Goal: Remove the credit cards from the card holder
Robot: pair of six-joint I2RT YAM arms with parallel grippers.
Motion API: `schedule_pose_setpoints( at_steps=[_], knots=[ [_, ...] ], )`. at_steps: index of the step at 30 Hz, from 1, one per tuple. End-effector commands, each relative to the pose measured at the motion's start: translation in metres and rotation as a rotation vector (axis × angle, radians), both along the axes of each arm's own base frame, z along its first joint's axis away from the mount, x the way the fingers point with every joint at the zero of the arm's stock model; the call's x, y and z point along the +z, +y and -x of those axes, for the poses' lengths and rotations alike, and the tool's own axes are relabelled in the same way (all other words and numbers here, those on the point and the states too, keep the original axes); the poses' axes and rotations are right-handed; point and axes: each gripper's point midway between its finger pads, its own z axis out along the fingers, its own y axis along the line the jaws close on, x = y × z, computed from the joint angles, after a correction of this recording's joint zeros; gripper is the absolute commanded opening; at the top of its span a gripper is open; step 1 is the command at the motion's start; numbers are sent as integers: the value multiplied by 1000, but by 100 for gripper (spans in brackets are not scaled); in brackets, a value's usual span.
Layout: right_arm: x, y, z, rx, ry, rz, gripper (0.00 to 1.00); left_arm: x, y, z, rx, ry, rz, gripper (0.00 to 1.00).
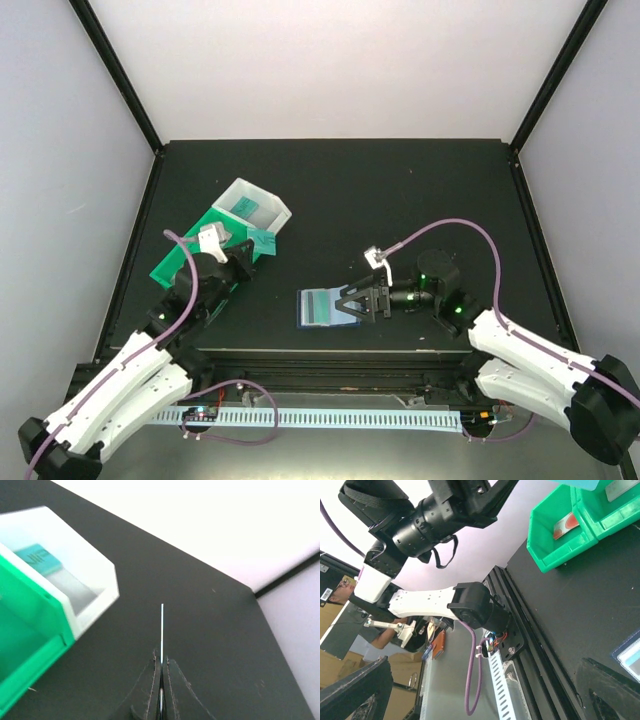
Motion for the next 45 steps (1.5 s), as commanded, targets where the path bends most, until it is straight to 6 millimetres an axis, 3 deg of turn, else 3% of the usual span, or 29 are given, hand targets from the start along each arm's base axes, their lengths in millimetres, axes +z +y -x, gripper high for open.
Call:
schedule_pose_setpoints(
  at_steps=[1, 5, 9, 13, 17, 23, 28, 33, 45],
  knots=[
    [8, -3, -1, -27, -32, -7, 100, 30, 28, -32, 236, -92, 6, 2],
    [11, -3, -2, -37, -23, -9, 100, 32, 43, -54, 384, -88, -32, 2],
    [15, -5, 3, -21, -23, -11, 100, 18, 64, -74, 553, -25, -50, 2],
    [18, -8, 5, -26, -44, 1, 100, 13, 70, -93, 613, -11, -22, 2],
    [22, -10, 7, -21, -65, 11, 100, -4, 81, -107, 713, 74, 38, 2],
    [24, -15, 10, -34, -81, 10, 100, -16, 84, -131, 789, 115, 90, 2],
    [30, -18, 11, -42, -97, -4, 100, -42, 88, -155, 858, 202, 100, 2],
    [30, -18, 10, -53, -94, -2, 100, -53, 88, -177, 894, 235, 72, 2],
    [29, -18, 5, -77, -98, 14, 100, -87, 95, -211, 936, 282, -14, 2]
  ],
)
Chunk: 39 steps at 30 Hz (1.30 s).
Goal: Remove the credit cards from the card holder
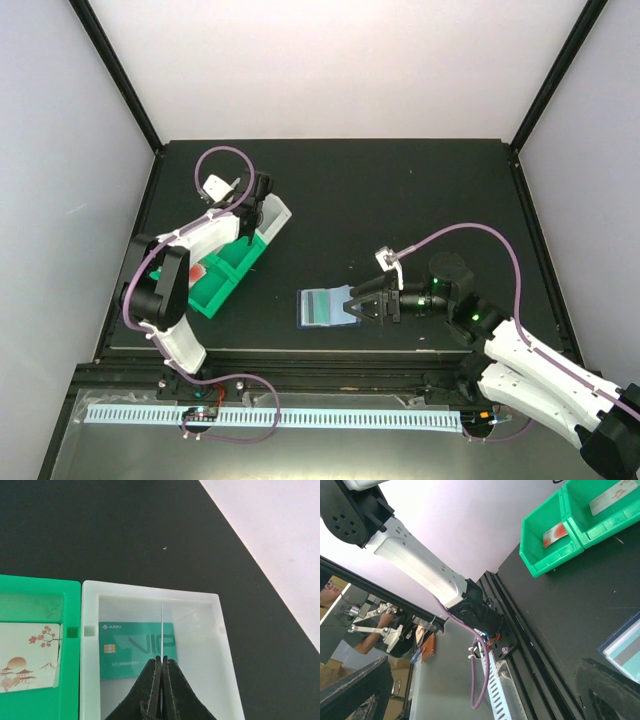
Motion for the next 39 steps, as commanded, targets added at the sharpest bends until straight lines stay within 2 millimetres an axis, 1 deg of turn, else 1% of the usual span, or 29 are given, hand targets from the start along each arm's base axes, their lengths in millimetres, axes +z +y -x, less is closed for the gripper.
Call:
schedule_pose_setpoints(
  at_steps=[1, 6, 17, 24, 29, 31, 34, 39],
  knots=[
    [12, 1, -4, -19, -41, -12, 100, 5, 8, -17, 30, -15, -24, 2],
    [10, 3, -7, -22, -40, -3, 100, -7, 9, -28, 14, 1, -33, 2],
    [6, 6, -12, -25, -46, 12, 100, -18, 7, -43, -8, 12, -51, 2],
    [7, 6, -14, -32, -59, 25, 100, -30, 9, -45, 4, 47, -72, 2],
    [4, 5, -15, -36, -61, 37, 100, -32, 10, -45, 4, 58, -86, 2],
    [4, 5, -15, -38, -64, 38, 100, -32, 11, -45, 8, 66, -90, 3],
    [4, 4, -15, -40, -65, 40, 100, -34, 12, -45, 11, 77, -95, 10],
    [2, 4, -16, -48, -67, 46, 100, -42, 12, -44, 10, 106, -97, 9]
  ],
)
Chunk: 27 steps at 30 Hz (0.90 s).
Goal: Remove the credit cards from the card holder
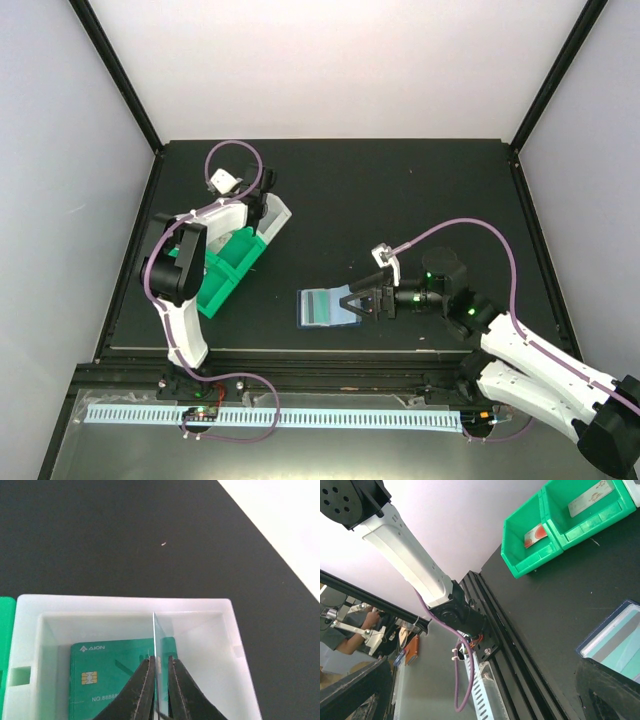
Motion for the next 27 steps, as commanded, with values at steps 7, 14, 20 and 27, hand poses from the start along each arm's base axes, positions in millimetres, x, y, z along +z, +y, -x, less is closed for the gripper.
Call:
schedule_pose_setpoints(
  at_steps=[7, 14, 20, 27],
  knots=[
    [10, -1, -3, -16, -47, -7, 100, -8, 6, -2, 28, 45, -32, 7],
    [9, -1, -3, -19, -46, -1, 100, -9, 11, 0, 45, 56, -55, 6],
    [8, -2, -4, -27, -50, 3, 100, -7, 10, 0, 48, 63, -59, 10],
    [6, -3, -4, -29, -50, 14, 100, -6, 11, 4, 57, 74, -48, 19]
  ],
)
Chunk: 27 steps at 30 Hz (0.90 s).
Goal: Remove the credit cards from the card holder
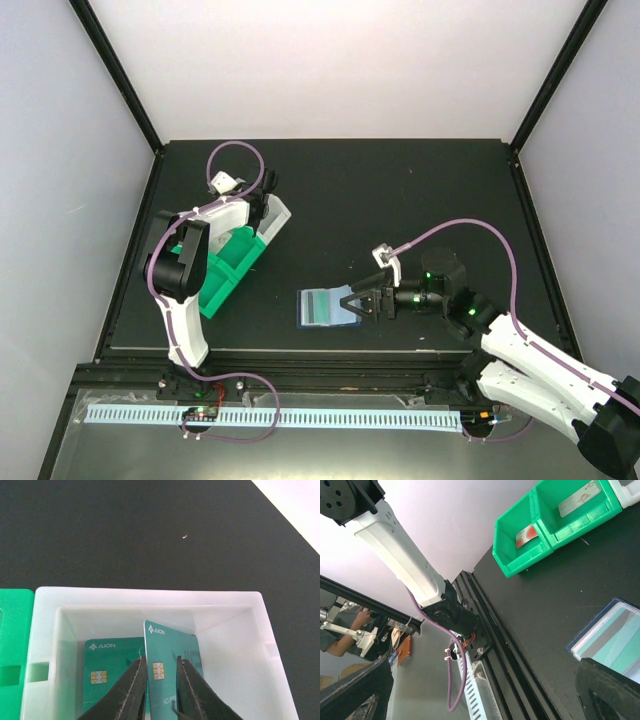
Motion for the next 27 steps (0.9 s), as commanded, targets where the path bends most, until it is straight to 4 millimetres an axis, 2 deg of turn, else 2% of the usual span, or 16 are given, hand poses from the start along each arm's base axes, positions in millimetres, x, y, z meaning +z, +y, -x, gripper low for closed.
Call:
schedule_pose_setpoints(
  at_steps=[1, 6, 13, 22, 25, 27],
  knots=[
    [10, -1, -1, -9, -39, -6, 100, 9, 6, -3, 36, -9, -12, 21],
    [11, -2, -2, -18, -38, -5, 100, 16, 6, -3, 35, -11, -15, 28],
    [9, -5, -3, -35, -35, 4, 100, 38, 4, -2, 19, -45, -28, 35],
    [6, -8, -7, -78, -19, 28, 100, 78, -3, 3, -41, -111, -42, 39],
    [3, -9, -10, -94, -11, 44, 100, 95, -7, 7, -94, -137, -47, 50],
    [2, -10, -11, -99, -6, 53, 100, 107, -11, 10, -158, -156, -63, 64]
  ],
)
